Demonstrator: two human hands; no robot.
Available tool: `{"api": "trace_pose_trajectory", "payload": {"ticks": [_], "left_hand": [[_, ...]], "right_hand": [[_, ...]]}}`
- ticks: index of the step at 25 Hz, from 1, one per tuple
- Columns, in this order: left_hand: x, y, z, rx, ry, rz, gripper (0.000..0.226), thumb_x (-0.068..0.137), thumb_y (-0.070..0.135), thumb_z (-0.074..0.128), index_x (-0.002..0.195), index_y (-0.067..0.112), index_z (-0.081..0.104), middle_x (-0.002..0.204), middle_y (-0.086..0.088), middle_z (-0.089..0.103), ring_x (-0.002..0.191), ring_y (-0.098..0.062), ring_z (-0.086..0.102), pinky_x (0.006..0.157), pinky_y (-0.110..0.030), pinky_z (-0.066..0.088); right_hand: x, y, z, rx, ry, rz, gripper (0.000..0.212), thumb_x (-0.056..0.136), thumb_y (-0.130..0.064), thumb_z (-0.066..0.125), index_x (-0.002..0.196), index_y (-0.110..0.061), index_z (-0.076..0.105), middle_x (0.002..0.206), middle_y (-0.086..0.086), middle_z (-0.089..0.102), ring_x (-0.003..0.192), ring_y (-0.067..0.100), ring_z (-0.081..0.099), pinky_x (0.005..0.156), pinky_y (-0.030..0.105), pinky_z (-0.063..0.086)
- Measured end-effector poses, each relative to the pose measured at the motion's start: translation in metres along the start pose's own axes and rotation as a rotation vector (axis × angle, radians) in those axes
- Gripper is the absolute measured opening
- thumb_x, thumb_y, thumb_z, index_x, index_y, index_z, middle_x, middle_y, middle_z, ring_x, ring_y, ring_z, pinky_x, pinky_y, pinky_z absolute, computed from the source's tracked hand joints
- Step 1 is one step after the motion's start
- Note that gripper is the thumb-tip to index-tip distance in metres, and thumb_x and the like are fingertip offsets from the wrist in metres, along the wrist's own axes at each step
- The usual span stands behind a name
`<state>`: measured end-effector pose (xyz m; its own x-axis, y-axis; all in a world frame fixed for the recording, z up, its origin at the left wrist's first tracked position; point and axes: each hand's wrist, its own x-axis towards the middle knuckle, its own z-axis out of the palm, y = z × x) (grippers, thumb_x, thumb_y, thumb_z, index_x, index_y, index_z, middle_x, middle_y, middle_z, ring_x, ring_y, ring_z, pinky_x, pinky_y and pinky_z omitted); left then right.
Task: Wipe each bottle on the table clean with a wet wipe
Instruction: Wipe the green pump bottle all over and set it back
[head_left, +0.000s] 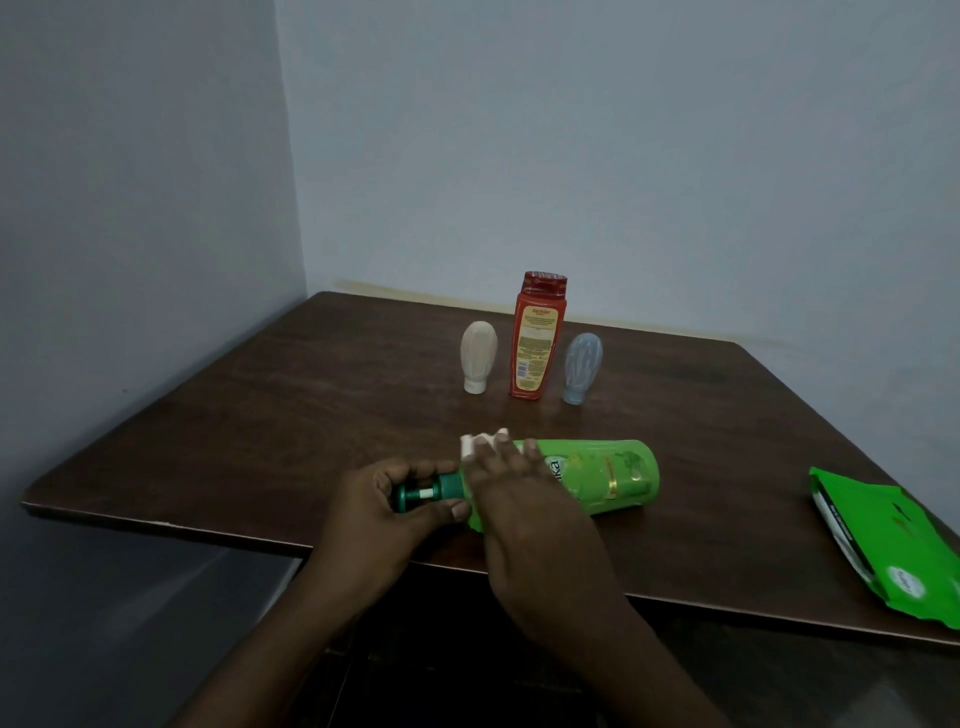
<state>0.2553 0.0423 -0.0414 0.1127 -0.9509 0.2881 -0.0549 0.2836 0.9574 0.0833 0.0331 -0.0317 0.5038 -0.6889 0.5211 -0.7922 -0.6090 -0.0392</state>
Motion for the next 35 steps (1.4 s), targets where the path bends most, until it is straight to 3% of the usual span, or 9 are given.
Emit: {"api": "trace_pose_trajectory", "payload": {"ticks": [2,5,8,11,14,18,25,28,35], "left_hand": [[-0.001,0.001,0.002,0.024,0.007,0.016,0.034,0.074,-0.007,0.085,0.1,0.015,0.08,0.094,0.003,0.083,0.089,-0.01,0.078,0.074,-0.016,0.058],[0.0,0.0,0.003,0.071,0.035,0.017,0.032,0.072,-0.003,0.088,0.097,0.016,0.08,0.093,0.006,0.082,0.086,-0.007,0.077,0.073,-0.016,0.058],[0.001,-0.002,0.003,0.072,0.035,0.006,0.032,0.071,-0.002,0.089,0.097,0.015,0.079,0.096,0.005,0.082,0.087,-0.008,0.077,0.075,-0.017,0.058],[0.002,-0.001,0.004,0.094,0.034,0.001,0.034,0.069,-0.003,0.089,0.097,0.013,0.079,0.094,0.006,0.082,0.084,-0.006,0.076,0.072,-0.014,0.057],[0.001,0.0,0.003,0.115,0.03,0.006,0.034,0.069,-0.003,0.089,0.098,0.014,0.079,0.094,0.004,0.082,0.085,-0.009,0.077,0.073,-0.017,0.058],[0.001,0.001,0.002,0.152,0.03,0.026,0.034,0.07,-0.001,0.09,0.097,0.015,0.08,0.092,0.003,0.082,0.086,-0.013,0.078,0.074,-0.02,0.06],[0.001,0.0,0.004,0.157,0.027,0.012,0.034,0.071,0.001,0.089,0.099,0.016,0.079,0.095,0.005,0.082,0.088,-0.011,0.077,0.078,-0.021,0.061],[0.003,0.001,0.01,0.177,0.021,0.026,0.035,0.07,0.0,0.09,0.098,0.017,0.079,0.094,0.006,0.082,0.085,-0.008,0.077,0.076,-0.019,0.06],[0.002,0.004,0.015,0.181,0.014,0.051,0.034,0.071,-0.009,0.086,0.093,0.015,0.078,0.086,0.013,0.081,0.075,0.001,0.074,0.066,-0.009,0.054]], "right_hand": [[0.001,0.005,0.001,0.048,0.004,-0.035,0.058,0.087,-0.011,0.043,0.146,-0.008,0.044,0.152,0.008,0.044,0.144,0.023,0.035,0.121,0.042,0.025],[0.002,0.039,-0.01,0.058,0.027,0.196,0.057,0.09,-0.006,0.05,0.146,-0.014,0.045,0.148,0.006,0.049,0.139,0.02,0.043,0.12,0.037,0.024],[-0.003,0.086,-0.022,-0.043,0.066,0.445,0.041,0.092,-0.01,0.051,0.132,-0.013,0.06,0.136,0.011,0.061,0.13,0.026,0.054,0.117,0.043,0.032],[-0.005,0.09,-0.022,-0.121,0.091,0.557,0.04,0.091,-0.014,0.047,0.127,-0.008,0.063,0.131,0.016,0.063,0.126,0.032,0.056,0.116,0.047,0.033],[-0.003,0.045,-0.006,-0.068,0.165,0.42,0.05,0.089,-0.014,0.04,0.135,-0.004,0.055,0.136,0.018,0.059,0.128,0.033,0.055,0.114,0.048,0.035],[0.0,0.013,-0.002,0.043,0.066,0.077,0.056,0.091,-0.017,0.038,0.146,-0.008,0.044,0.15,0.009,0.046,0.143,0.021,0.038,0.121,0.038,0.023],[-0.017,0.114,-0.021,-0.021,0.11,0.531,0.043,0.095,-0.013,0.047,0.136,-0.012,0.057,0.14,0.011,0.058,0.135,0.027,0.048,0.121,0.04,0.024],[-0.011,0.107,-0.017,-0.061,0.111,0.559,0.051,0.09,-0.021,0.038,0.135,-0.009,0.057,0.137,0.014,0.059,0.132,0.031,0.05,0.118,0.041,0.027],[0.0,0.02,-0.011,0.114,0.027,0.069,0.055,0.093,-0.02,0.037,0.147,-0.01,0.042,0.153,0.006,0.042,0.145,0.018,0.033,0.123,0.033,0.014]]}}
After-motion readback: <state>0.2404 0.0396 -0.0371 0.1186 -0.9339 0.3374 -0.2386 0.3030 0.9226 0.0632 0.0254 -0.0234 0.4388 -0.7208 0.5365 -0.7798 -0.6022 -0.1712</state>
